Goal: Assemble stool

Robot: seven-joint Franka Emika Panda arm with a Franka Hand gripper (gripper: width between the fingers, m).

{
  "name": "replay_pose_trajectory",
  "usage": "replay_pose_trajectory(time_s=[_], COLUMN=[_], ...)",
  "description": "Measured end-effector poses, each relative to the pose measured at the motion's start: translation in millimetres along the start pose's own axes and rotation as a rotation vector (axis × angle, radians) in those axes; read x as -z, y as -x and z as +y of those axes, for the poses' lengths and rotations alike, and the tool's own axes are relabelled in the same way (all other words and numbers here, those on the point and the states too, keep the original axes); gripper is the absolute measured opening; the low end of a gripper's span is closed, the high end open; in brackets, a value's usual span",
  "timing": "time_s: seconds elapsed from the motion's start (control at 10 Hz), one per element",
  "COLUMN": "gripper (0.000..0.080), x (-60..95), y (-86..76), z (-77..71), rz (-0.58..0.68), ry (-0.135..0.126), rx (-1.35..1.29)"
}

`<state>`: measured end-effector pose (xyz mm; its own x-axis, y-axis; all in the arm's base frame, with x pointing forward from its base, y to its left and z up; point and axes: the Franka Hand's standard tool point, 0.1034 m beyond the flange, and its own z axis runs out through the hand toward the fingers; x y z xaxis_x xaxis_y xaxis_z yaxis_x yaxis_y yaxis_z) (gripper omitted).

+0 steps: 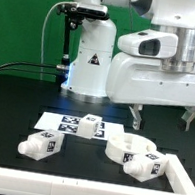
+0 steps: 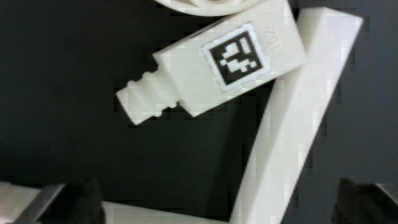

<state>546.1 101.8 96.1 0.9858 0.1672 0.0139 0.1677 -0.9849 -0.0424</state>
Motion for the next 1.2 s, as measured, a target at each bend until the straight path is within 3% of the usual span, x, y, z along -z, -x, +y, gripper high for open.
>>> replay_pose_trajectory(time_s=[0.1,0.4,0.7,0.9,1.2], gripper=[0.0649,0.0649,0.0649,0.0649,0.0649], x=[-1.3,-24.5,-25.6,-39.0,-50.9], y=[0.6,7.2,7.1,10.8,14.2], z=[-0.3,3.6,-2.4,10.0,21.3], rz=[-0.002,0.0,0.006,0.003,0.002], ry=[-0.005,-0.027,-0.053,-0.077,-0.07], rx=[-0.081,-0.445,-0.607,-0.689,-0.664])
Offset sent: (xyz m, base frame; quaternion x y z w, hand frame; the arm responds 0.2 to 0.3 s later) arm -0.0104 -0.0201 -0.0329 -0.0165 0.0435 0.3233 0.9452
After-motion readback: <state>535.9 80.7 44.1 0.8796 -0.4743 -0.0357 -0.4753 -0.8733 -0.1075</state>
